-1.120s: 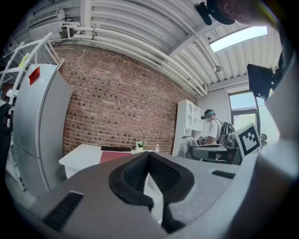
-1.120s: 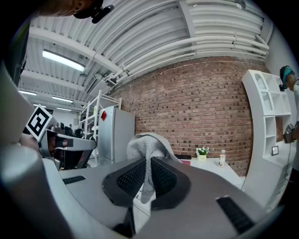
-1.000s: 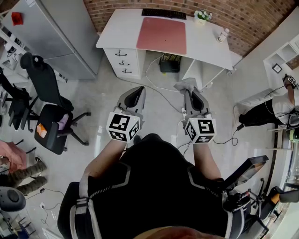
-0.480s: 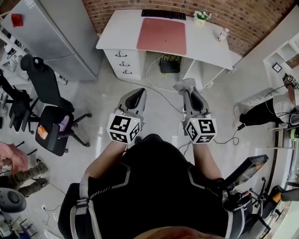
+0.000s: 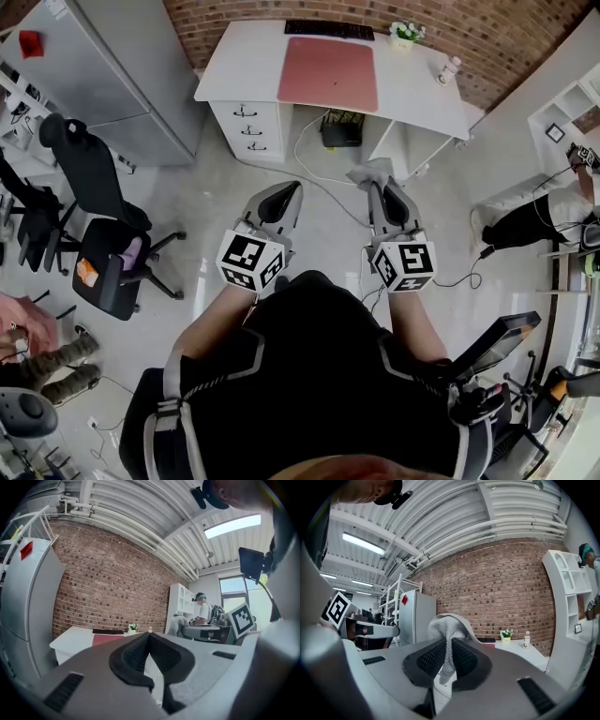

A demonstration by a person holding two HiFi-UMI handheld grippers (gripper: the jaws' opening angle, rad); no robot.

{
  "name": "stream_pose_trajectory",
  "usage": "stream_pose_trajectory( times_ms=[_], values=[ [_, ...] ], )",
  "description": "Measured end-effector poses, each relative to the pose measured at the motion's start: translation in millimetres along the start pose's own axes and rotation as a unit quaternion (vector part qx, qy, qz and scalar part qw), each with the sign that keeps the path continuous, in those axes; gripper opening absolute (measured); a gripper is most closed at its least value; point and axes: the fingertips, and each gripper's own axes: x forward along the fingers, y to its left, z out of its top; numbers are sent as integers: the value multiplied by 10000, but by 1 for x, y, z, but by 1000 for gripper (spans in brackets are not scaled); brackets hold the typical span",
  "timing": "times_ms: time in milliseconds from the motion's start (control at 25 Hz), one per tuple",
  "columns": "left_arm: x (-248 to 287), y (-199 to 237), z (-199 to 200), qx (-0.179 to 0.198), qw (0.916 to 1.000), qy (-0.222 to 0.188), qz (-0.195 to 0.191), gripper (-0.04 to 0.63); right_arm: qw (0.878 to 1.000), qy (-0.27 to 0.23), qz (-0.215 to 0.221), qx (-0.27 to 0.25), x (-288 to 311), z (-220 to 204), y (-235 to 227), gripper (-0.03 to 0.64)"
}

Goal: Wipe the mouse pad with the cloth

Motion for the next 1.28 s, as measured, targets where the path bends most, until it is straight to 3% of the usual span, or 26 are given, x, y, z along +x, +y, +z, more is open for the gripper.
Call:
stream_pose_trajectory(
  times_ms=[320,760,1280],
  values=[
    [-9,37,5,134,9998,-14,166,0,10000,71,-38,-55,20,-1,25,40],
    [-10,61,4,39,10000,-25,59,0,9996,173,-216,-75,40,-4,30,40],
    [54,93,9,-28,9994,74,349,0,9999,108,81,-60,105,4,-18,40]
  ],
)
